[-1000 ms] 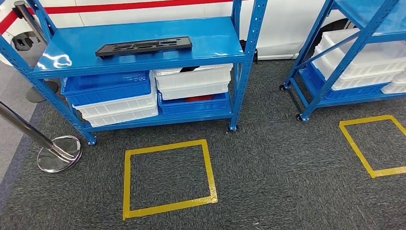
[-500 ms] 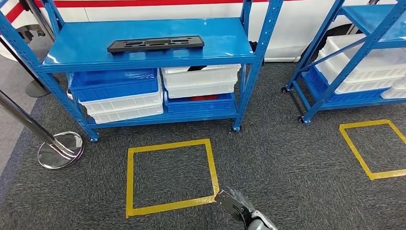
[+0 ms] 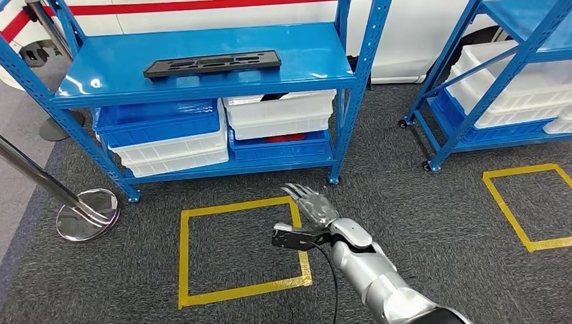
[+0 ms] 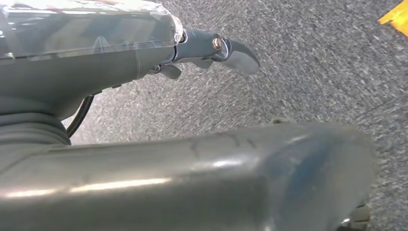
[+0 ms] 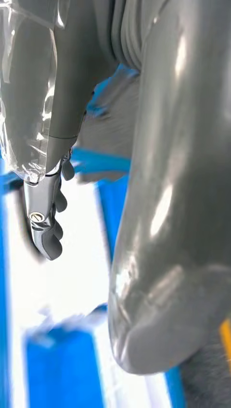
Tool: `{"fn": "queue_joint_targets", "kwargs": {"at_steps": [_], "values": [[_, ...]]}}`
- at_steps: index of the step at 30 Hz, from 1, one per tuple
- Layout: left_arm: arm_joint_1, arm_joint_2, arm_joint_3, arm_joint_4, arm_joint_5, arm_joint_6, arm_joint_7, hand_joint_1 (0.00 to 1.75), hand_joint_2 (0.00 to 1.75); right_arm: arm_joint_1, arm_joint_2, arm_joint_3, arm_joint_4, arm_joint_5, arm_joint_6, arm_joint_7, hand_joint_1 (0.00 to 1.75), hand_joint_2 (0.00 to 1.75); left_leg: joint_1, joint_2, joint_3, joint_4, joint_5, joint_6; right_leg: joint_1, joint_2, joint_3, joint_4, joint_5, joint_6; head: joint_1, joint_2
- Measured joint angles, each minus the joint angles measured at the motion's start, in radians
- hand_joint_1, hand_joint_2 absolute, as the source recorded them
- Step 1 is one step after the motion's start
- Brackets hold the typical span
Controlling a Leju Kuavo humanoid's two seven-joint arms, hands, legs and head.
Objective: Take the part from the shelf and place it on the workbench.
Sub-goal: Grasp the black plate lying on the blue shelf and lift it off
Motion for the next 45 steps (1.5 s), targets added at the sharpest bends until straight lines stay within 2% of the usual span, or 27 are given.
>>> {"fn": "queue_joint_targets", "kwargs": {"at_steps": [2,4,5,9,11,13,14,15,16,18,19,21,23,25,27,29,30,31,32,34,35,36,38,40,42,44,45], "values": [[-0.002,0.0,0.012,0.003,-0.018,0.002,0.001,0.0,0.0,-0.025,-0.001,0.053,-0.031,0.018,-0.011,0.0,0.0,0.0,0.009,0.003,0.037,-0.111,0.085,-0.009,-0.005,0.0,0.016,0.005,-0.016,0.009,0.0,0.0],[-0.008,-0.002,0.024,0.008,-0.036,0.005,0.001,0.0,0.0,-0.057,-0.004,0.107,-0.06,0.033,-0.023,0.0,0.0,0.0,0.01,0.006,0.088,-0.224,0.128,-0.007,-0.004,0.001,0.026,0.015,-0.034,0.022,0.0,0.0],[-0.01,-0.003,0.03,0.011,-0.045,0.007,0.001,0.0,0.0,-0.074,-0.006,0.135,-0.074,0.04,-0.029,0.0,0.0,0.0,0.009,0.006,0.1,-0.25,0.128,0.0,-0.003,0.001,0.026,0.018,-0.04,0.029,0.001,0.0],[-0.015,-0.004,0.051,0.014,-0.082,0.014,0.002,0.0,0.0,-0.13,-0.013,0.237,-0.136,0.058,-0.052,0.002,0.0,0.0,0.006,0.002,0.116,-0.261,0.103,0.037,-0.004,0.002,0.013,0.052,-0.046,0.044,0.002,0.0],[-0.02,-0.004,0.059,0.016,-0.101,0.016,0.002,0.0,0.0,-0.16,-0.02,0.288,-0.165,0.065,-0.066,0.005,0.0,0.0,0.006,0.001,0.128,-0.264,0.093,0.048,-0.006,0.002,-0.047,0.151,-0.068,0.049,0.003,0.0],[-0.025,-0.004,0.069,0.019,-0.119,0.018,0.002,0.0,0.0,-0.182,-0.028,0.338,-0.187,0.071,-0.079,0.011,0.0,0.0,0.002,0.0,0.141,-0.264,0.08,0.056,-0.006,0.002,-0.142,0.283,-0.105,0.051,0.003,0.0],[-0.025,-0.004,0.074,0.021,-0.127,0.018,0.002,0.0,0.0,-0.188,-0.032,0.357,-0.196,0.073,-0.084,0.015,0.0,0.0,0.0,-0.002,0.151,-0.264,0.071,0.057,-0.005,0.002,-0.181,0.324,-0.113,0.05,0.003,0.0],[-0.024,-0.004,0.077,0.022,-0.133,0.019,0.002,0.0,0.0,-0.191,-0.036,0.373,-0.203,0.074,-0.089,0.018,0.0,0.0,-0.003,-0.004,0.163,-0.264,0.062,0.058,-0.002,0.002,-0.205,0.331,-0.102,0.046,0.003,0.0],[-0.023,-0.004,0.079,0.023,-0.138,0.02,0.002,0.0,0.0,-0.194,-0.039,0.386,-0.21,0.075,-0.092,0.022,0.0,0.0,-0.005,-0.007,0.177,-0.265,0.053,0.059,0.001,0.002,-0.21,0.301,-0.072,0.039,0.003,0.0],[-0.022,-0.007,0.085,0.027,-0.144,0.021,0.002,0.0,0.0,-0.204,-0.045,0.405,-0.221,0.075,-0.097,0.026,0.0,0.0,-0.008,-0.011,0.203,-0.266,0.033,0.057,0.017,0.003,-0.184,0.162,0.032,0.015,0.003,0.0],[-0.021,-0.01,0.088,0.029,-0.145,0.023,0.002,0.0,0.0,-0.209,-0.048,0.414,-0.224,0.075,-0.1,0.027,0.0,0.0,-0.01,-0.013,0.214,-0.269,0.023,0.054,0.025,0.005,-0.168,0.099,0.071,0.004,0.003,0.0],[-0.021,-0.015,0.094,0.033,-0.145,0.025,0.002,0.0,0.0,-0.217,-0.053,0.428,-0.231,0.075,-0.104,0.027,0.0,0.0,-0.012,-0.015,0.231,-0.275,0.01,0.046,0.035,0.008,-0.147,0.031,0.103,-0.012,0.003,0.0],[-0.022,-0.015,0.097,0.035,-0.145,0.027,0.004,0.0,0.0,-0.221,-0.054,0.438,-0.239,0.073,-0.107,0.029,0.0,0.0,-0.014,-0.015,0.246,-0.274,0.009,0.037,0.031,0.008,-0.123,0.017,0.09,-0.018,0.003,0.0],[-0.022,-0.013,0.097,0.035,-0.145,0.027,0.006,0.0,0.0,-0.226,-0.054,0.444,-0.245,0.072,-0.112,0.034,0.0,0.0,-0.014,-0.011,0.228,-0.219,0.016,0.03,0.024,0.008,-0.09,-0.002,0.082,-0.023,0.003,0.0],[-0.023,-0.012,0.098,0.035,-0.145,0.028,0.007,0.0,0.0,-0.227,-0.053,0.453,-0.248,0.071,-0.118,0.039,0.0,0.0,-0.011,-0.008,0.155,-0.099,-0.005,0.022,0.021,0.007,-0.06,-0.012,0.065,-0.025,0.003,0.0],[-0.02,-0.011,0.099,0.035,-0.143,0.028,0.008,0.0,0.0,-0.222,-0.053,0.46,-0.248,0.072,-0.12,0.04,0.0,0.0,-0.006,-0.007,0.074,-0.01,-0.063,0.011,0.02,0.007,-0.033,-0.012,0.041,-0.024,0.003,0.0],[-0.018,-0.01,0.1,0.035,-0.143,0.028,0.009,0.0,0.0,-0.219,-0.053,0.462,-0.248,0.073,-0.12,0.04,0.0,0.0,-0.003,-0.006,0.049,-0.004,-0.084,0.007,0.019,0.008,-0.017,-0.012,0.027,-0.022,0.003,0.0],[-0.015,-0.01,0.101,0.035,-0.142,0.028,0.009,0.0,0.0,-0.218,-0.053,0.464,-0.248,0.073,-0.12,0.04,0.0,0.0,-0.001,-0.004,0.037,-0.027,-0.083,0.003,0.018,0.009,0.001,-0.012,0.013,-0.02,0.003,0.0],[-0.012,-0.009,0.101,0.035,-0.143,0.028,0.01,0.0,0.0,-0.217,-0.053,0.466,-0.248,0.073,-0.12,0.041,0.0,0.0,0.003,-0.003,0.035,-0.074,-0.052,-0.001,0.016,0.01,0.021,-0.012,-0.002,-0.017,0.003,0.0],[-0.007,-0.01,0.103,0.038,-0.145,0.028,0.009,0.0,0.0,-0.217,-0.053,0.47,-0.247,0.073,-0.119,0.044,0.0,0.0,0.008,0.004,0.038,-0.198,0.084,-0.003,0.015,0.01,0.053,-0.005,-0.035,-0.008,0.003,0.0],[-0.006,-0.01,0.103,0.04,-0.147,0.027,0.009,0.0,0.0,-0.217,-0.054,0.472,-0.247,0.073,-0.119,0.046,0.0,0.0,0.007,0.007,0.04,-0.241,0.141,0.003,0.016,0.01,0.062,-0.001,-0.052,-0.001,0.003,0.0],[-0.007,-0.01,0.103,0.042,-0.148,0.027,0.009,0.0,0.0,-0.217,-0.054,0.473,-0.247,0.074,-0.119,0.049,0.0,0.0,0.006,0.01,0.041,-0.263,0.175,0.012,0.017,0.011,0.069,0.003,-0.064,0.006,0.003,0.0],[-0.012,-0.01,0.103,0.044,-0.152,0.027,0.009,0.0,0.0,-0.221,-0.055,0.474,-0.253,0.074,-0.12,0.055,0.0,0.0,0.001,0.008,0.05,-0.266,0.168,0.033,0.016,0.011,0.074,0.019,-0.074,0.019,0.003,0.0],[-0.016,-0.01,0.104,0.044,-0.155,0.027,0.009,0.0,0.0,-0.225,-0.056,0.474,-0.258,0.074,-0.121,0.058,0.0,0.0,0.001,0.006,0.07,-0.269,0.153,0.048,0.01,0.011,0.048,0.082,-0.064,0.03,0.004,0.0],[-0.019,-0.01,0.104,0.044,-0.157,0.027,0.009,0.0,0.0,-0.224,-0.058,0.474,-0.259,0.074,-0.12,0.059,0.0,0.0,0.002,0.005,0.094,-0.272,0.135,0.055,0.006,0.01,-0.027,0.199,-0.073,0.04,0.004,0.0],[-0.02,-0.01,0.104,0.044,-0.158,0.026,0.01,0.0,0.0,-0.217,-0.062,0.474,-0.258,0.074,-0.12,0.06,0.0,0.0,0.002,0.003,0.119,-0.273,0.112,0.057,0.004,0.01,-0.121,0.303,-0.129,0.046,0.004,0.0],[-0.02,-0.01,0.104,0.044,-0.158,0.026,0.011,0.0,0.0,-0.214,-0.064,0.474,-0.258,0.074,-0.119,0.06,0.0,0.0,0.002,0.001,0.134,-0.273,0.099,0.057,0.004,0.01,-0.154,0.32,-0.155,0.046,0.004,0.0]]}}
